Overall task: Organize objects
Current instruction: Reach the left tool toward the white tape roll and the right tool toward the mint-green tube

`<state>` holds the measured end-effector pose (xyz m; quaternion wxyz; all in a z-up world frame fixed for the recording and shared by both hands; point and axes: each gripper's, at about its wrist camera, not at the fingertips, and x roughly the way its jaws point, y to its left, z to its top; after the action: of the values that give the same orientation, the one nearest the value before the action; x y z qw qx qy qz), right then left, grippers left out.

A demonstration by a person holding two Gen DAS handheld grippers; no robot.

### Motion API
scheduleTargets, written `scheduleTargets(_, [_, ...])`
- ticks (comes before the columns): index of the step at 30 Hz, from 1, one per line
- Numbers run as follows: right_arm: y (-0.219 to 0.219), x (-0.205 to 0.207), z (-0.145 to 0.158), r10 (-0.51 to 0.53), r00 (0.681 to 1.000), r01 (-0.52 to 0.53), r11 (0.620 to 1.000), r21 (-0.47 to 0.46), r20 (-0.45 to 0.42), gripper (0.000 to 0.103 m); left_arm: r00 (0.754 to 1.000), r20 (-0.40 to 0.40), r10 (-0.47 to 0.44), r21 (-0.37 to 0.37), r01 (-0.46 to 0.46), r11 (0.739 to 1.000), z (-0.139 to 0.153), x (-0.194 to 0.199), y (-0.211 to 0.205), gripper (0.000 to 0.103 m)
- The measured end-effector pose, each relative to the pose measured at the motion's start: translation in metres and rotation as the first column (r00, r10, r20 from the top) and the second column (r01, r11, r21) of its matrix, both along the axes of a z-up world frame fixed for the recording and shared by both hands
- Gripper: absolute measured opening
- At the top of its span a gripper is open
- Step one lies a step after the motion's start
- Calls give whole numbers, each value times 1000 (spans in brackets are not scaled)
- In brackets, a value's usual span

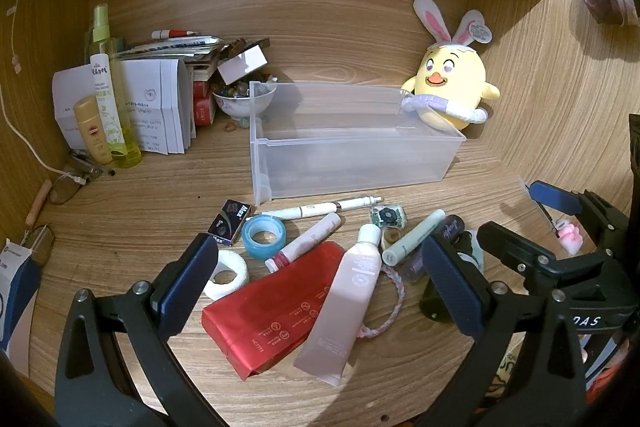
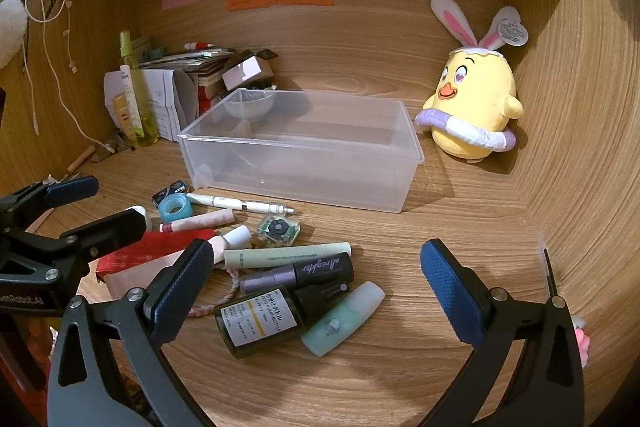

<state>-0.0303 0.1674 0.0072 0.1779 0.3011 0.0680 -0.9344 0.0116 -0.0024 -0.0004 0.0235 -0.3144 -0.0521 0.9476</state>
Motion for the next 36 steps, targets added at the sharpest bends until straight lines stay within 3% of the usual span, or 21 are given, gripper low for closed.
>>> scheduleTargets(36, [5, -2, 2, -2, 1000, 2, 1000, -15, 11, 103, 1000, 16, -12, 0, 12, 1000, -1, -1, 5, 103])
